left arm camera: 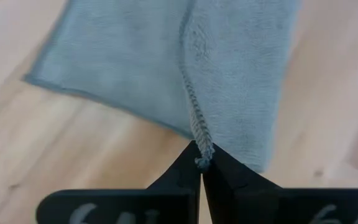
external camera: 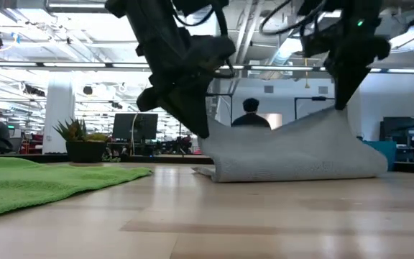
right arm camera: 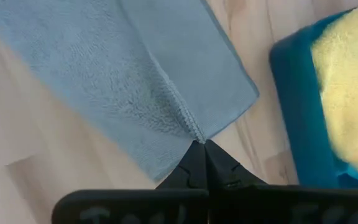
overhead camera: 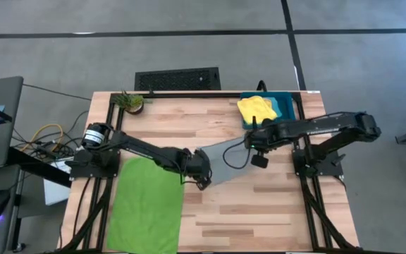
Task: Fold microfiber towels
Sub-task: Fold the gray microfiber cloth
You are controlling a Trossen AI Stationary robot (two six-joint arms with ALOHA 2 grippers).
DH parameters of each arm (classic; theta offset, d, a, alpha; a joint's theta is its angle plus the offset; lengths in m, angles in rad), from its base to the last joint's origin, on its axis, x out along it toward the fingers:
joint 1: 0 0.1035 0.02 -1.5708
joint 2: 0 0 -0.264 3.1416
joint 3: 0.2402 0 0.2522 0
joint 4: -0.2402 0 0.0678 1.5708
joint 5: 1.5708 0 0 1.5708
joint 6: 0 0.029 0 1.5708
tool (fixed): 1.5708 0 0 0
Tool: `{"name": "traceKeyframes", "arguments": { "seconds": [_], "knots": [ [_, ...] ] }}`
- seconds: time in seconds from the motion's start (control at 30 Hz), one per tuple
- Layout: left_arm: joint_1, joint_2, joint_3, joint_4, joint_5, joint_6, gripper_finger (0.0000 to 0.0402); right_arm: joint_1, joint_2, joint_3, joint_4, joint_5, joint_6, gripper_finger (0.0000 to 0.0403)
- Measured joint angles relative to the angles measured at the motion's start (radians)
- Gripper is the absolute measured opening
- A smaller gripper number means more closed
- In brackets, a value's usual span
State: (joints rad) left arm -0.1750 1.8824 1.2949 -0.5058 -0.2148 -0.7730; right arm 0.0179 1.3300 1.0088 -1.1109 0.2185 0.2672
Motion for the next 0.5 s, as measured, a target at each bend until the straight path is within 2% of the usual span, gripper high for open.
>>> {"name": "traceKeyframes", "arguments": {
  "seconds": [0.17,0.5],
  "knots": [
    [0.052,0.000,0.000,-0.019,0.000,0.037,0.0000,-0.062,0.095,0.000,0.017,0.067,-0.042,0.0001],
    [0.148,0.000,0.000,-0.030,0.000,0.125,0.0000,-0.156,0.221,0.000,0.057,0.105,-0.110,0.0001]
  ]
}}
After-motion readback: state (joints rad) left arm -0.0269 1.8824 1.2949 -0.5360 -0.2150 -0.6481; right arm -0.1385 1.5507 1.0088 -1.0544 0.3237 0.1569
